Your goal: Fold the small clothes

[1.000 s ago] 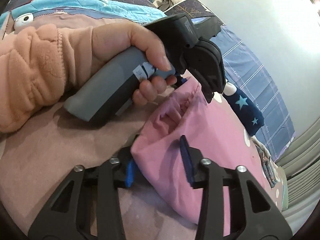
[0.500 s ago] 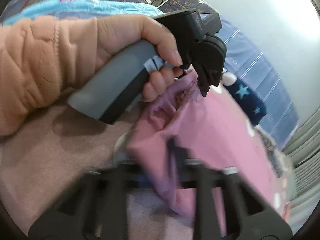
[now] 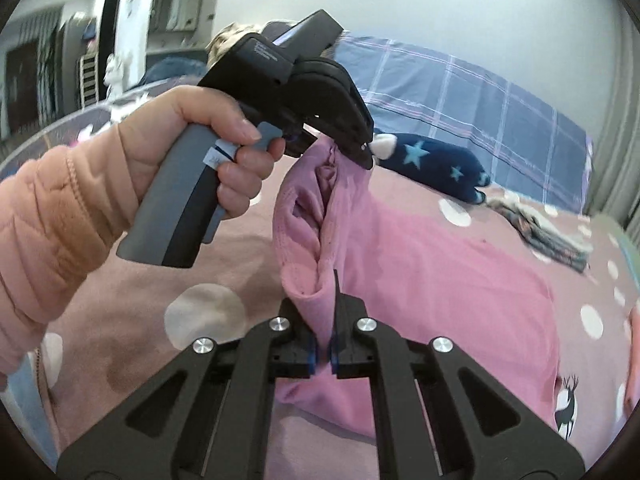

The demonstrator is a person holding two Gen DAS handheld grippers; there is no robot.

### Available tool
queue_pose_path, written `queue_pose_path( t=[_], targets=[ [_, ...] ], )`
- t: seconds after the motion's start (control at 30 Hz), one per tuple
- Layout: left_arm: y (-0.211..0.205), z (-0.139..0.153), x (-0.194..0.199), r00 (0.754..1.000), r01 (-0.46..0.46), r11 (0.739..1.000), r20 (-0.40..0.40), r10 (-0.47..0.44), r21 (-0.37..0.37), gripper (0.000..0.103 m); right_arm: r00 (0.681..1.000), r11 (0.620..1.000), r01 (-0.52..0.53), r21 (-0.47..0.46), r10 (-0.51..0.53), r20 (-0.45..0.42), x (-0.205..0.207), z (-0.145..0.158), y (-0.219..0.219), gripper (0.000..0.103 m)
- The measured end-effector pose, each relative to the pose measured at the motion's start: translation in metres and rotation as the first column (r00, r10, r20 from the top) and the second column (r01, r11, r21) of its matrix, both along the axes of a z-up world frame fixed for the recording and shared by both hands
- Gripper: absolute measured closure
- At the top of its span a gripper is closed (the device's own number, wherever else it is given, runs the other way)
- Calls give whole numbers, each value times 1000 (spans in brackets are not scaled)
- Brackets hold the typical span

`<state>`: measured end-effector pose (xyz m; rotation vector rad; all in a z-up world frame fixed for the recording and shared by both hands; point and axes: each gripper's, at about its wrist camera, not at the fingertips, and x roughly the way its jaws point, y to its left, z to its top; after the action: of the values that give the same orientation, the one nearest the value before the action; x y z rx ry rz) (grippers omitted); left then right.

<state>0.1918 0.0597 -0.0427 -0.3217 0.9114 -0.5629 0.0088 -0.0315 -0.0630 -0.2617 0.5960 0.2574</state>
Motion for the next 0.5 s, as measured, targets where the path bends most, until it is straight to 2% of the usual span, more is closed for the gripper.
queue_pose_path(
  t=[0.17,0.3,0.37,0.5],
  targets=[
    [-49,14,-1,999,32,998,7,-32,46,93,998,994,65,92,-66,7,-4,10,-44,99],
    [-99,21,-1,997,72,992,2,-72,102,93,992,969,119,214,-109,-56,-4,15,-98,99],
    [-128,21,-3,995,96,986,4,-98,139,93,988,949,144,281,-125,-86,-5,14,-125,99],
    [-178,19,-2,990,137,972,-5,-138,192,93,974,874,205,440,-139,-177,1,5,-185,99]
  ],
)
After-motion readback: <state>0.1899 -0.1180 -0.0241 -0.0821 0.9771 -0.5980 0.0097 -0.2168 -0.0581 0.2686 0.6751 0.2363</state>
